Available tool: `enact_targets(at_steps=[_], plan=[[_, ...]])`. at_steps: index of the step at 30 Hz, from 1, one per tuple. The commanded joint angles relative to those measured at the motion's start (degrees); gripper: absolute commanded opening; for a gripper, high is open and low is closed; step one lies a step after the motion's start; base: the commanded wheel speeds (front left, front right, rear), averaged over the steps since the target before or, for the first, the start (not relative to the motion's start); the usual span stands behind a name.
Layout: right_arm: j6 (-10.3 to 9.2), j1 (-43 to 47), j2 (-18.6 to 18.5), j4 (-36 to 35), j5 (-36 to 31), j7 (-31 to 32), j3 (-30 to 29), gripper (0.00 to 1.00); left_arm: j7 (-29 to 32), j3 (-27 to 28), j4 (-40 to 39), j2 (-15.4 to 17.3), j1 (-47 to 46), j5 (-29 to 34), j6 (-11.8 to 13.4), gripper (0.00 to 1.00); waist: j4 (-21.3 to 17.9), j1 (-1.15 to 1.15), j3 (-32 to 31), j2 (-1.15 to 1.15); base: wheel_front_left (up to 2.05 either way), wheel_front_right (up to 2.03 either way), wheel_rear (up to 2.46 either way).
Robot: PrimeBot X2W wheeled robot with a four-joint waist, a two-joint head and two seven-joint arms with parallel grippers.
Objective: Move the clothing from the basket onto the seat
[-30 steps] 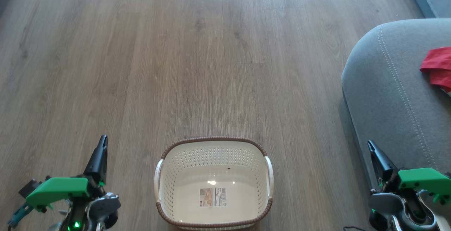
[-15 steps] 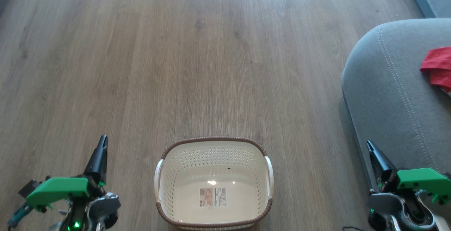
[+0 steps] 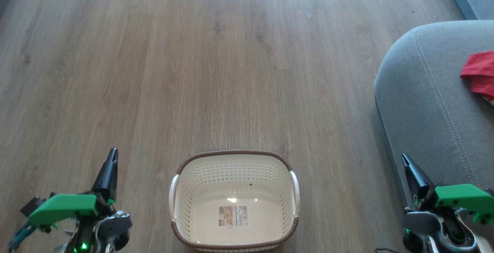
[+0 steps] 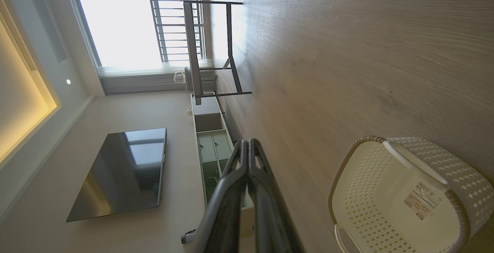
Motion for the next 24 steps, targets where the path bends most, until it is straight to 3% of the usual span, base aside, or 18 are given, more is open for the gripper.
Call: enact_targets(at_steps=[1, 24], plan=[[0.40, -2.8, -0.2, -2.1, -0.1, 0.4, 1.0, 0.00, 0.2, 2.1, -2.0, 0.5, -3.3, -0.2, -0.4, 0.00, 0.0, 0.00, 0.0, 0.00, 0.00, 0.00, 0.00], [0.40, -2.8, -0.2, -2.1, -0.2, 0.4, 0.9, 0.00, 0.2, 2.1, -2.0, 0.5, -3.3, -0.2, -0.4, 0.00, 0.0, 0.00, 0.0, 0.00, 0.00, 0.00, 0.00]])
